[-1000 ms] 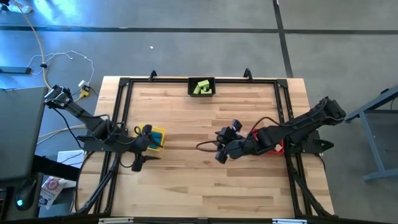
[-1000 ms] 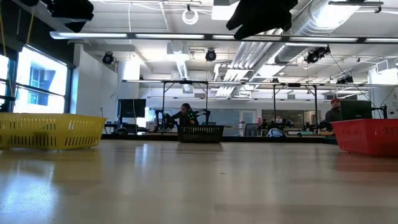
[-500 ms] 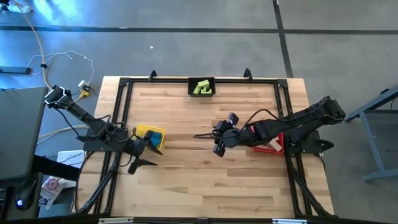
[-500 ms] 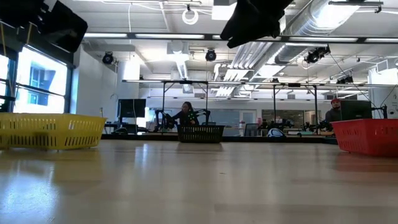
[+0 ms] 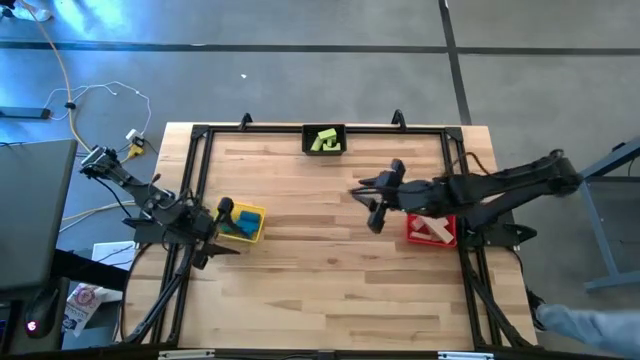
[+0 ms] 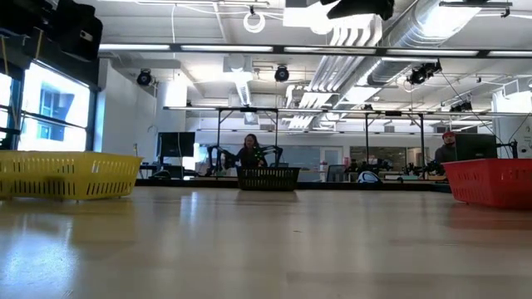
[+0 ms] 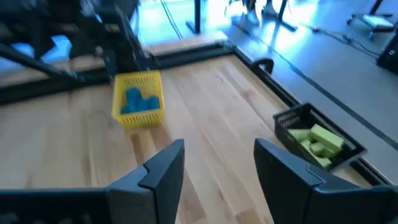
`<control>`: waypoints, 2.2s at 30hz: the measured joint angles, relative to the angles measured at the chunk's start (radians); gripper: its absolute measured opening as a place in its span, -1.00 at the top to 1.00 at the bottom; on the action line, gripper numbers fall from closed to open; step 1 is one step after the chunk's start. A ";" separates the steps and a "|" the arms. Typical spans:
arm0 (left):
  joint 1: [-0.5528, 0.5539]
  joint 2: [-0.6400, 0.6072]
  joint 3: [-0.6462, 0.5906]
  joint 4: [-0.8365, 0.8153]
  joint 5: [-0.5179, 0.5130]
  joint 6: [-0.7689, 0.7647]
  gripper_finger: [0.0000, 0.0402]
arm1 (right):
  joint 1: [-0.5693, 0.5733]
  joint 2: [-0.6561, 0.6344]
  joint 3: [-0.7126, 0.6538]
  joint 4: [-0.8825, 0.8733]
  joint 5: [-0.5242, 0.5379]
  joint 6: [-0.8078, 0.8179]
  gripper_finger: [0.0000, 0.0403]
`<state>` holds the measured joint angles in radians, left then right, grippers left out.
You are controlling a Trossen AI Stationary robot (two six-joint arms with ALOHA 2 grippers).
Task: Sort & place blocks by color
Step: Return to Home Position
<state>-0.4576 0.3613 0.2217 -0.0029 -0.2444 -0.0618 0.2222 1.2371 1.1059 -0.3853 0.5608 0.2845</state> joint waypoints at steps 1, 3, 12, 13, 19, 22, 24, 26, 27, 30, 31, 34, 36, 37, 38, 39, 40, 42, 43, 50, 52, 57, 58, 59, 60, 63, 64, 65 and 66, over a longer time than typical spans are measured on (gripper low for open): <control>0.000 -0.020 -0.006 0.000 -0.003 0.018 -0.09 | 0.000 -0.026 -0.026 0.022 0.000 -0.005 0.11; 0.001 -0.057 -0.021 0.000 -0.010 0.050 -0.09 | 0.001 -0.076 -0.098 0.106 -0.003 -0.014 0.11; 0.071 -0.163 -0.046 -0.055 -0.060 0.119 -0.09 | 0.001 -0.275 -0.477 0.512 -0.067 -0.016 0.11; 0.082 -0.171 -0.047 -0.066 -0.058 0.118 -0.09 | 0.001 -0.297 -0.513 0.543 -0.067 -0.015 0.11; 0.155 -0.203 -0.047 -0.105 -0.058 0.137 -0.09 | 0.001 -0.428 -0.706 0.658 -0.067 0.029 0.11; 0.190 -0.219 -0.047 -0.117 -0.056 0.144 -0.09 | 0.001 -0.494 -0.780 0.700 -0.067 0.032 0.11; 0.210 -0.231 -0.047 -0.131 -0.055 0.145 -0.09 | 0.001 -0.543 -0.823 0.730 -0.067 0.029 0.11; 0.227 -0.241 -0.047 -0.154 -0.054 0.144 -0.09 | 0.001 -0.594 -0.853 0.736 -0.067 0.026 0.11; 0.233 -0.245 -0.047 -0.159 -0.054 0.144 -0.09 | 0.001 -0.621 -0.869 0.734 -0.067 0.023 0.11; 0.246 -0.252 -0.047 -0.167 -0.045 0.136 -0.09 | 0.001 -0.706 -0.905 0.726 -0.067 0.005 0.11; 0.249 -0.252 -0.047 -0.166 -0.034 0.136 -0.09 | 0.001 -0.734 -0.914 0.722 -0.066 0.001 0.11; 0.249 -0.252 -0.047 -0.167 -0.004 0.137 -0.09 | 0.001 -0.823 -0.938 0.716 -0.066 -0.028 0.11; 0.249 -0.252 -0.047 -0.168 0.008 0.143 -0.09 | 0.001 -0.876 -0.948 0.706 -0.066 -0.046 0.11; 0.249 -0.252 -0.047 -0.169 0.009 0.148 -0.09 | 0.001 -0.900 -0.952 0.700 -0.066 -0.058 0.11; 0.249 -0.252 -0.047 -0.169 0.009 0.151 -0.09 | 0.001 -0.922 -0.954 0.689 -0.067 -0.062 0.11; 0.249 -0.252 -0.047 -0.169 0.005 0.151 -0.09 | 0.001 -0.945 -0.957 0.675 -0.066 -0.067 0.11; 0.249 -0.252 -0.047 -0.170 0.001 0.148 -0.09 | 0.001 -0.966 -0.957 0.659 -0.066 -0.074 0.11; 0.249 -0.252 -0.047 -0.179 -0.002 0.144 -0.09 | 0.001 -1.005 -0.957 0.622 -0.066 -0.076 0.11; 0.249 -0.252 -0.047 -0.184 -0.002 0.138 -0.09 | 0.001 -1.024 -0.957 0.601 -0.066 -0.076 0.11; 0.248 -0.252 -0.047 -0.204 -0.001 0.098 -0.09 | 0.001 -1.132 -0.957 0.446 -0.067 -0.043 0.11; 0.248 -0.252 -0.047 -0.202 -0.001 0.097 -0.09 | 0.001 -1.155 -0.957 0.403 -0.067 -0.025 0.11; 0.248 -0.252 -0.062 -0.140 -0.001 0.088 -0.09 | 0.001 -1.197 -0.957 0.339 -0.067 -0.013 0.11; 0.248 -0.252 -0.075 -0.124 -0.001 0.090 -0.09 | 0.001 -1.202 -0.957 0.330 -0.067 -0.014 0.11; 0.247 -0.251 -0.089 -0.109 -0.001 0.091 -0.09 | 0.001 -1.207 -0.957 0.321 -0.066 -0.014 0.11; 0.248 -0.251 -0.105 -0.088 -0.001 0.091 -0.09 | 0.001 -1.211 -0.957 0.311 -0.067 -0.014 0.11; 0.248 -0.251 -0.154 -0.021 -0.002 0.069 -0.09 | 0.001 -1.219 -0.957 0.286 -0.067 -0.012 0.11; 0.248 -0.251 -0.168 -0.008 -0.001 0.064 -0.09 | 0.001 -1.219 -0.957 0.280 -0.066 -0.012 0.11; 0.248 -0.251 -0.182 0.009 -0.002 0.056 -0.09 | 0.001 -1.219 -0.957 0.275 -0.066 -0.013 0.11; 0.248 -0.251 -0.194 0.023 -0.002 0.054 -0.09 | 0.001 -1.219 -0.957 0.269 -0.065 -0.013 0.11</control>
<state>-0.2100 0.1101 0.0277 0.0204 -0.2467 -0.0074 0.2230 0.0177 0.1486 -0.1167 0.4953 0.2718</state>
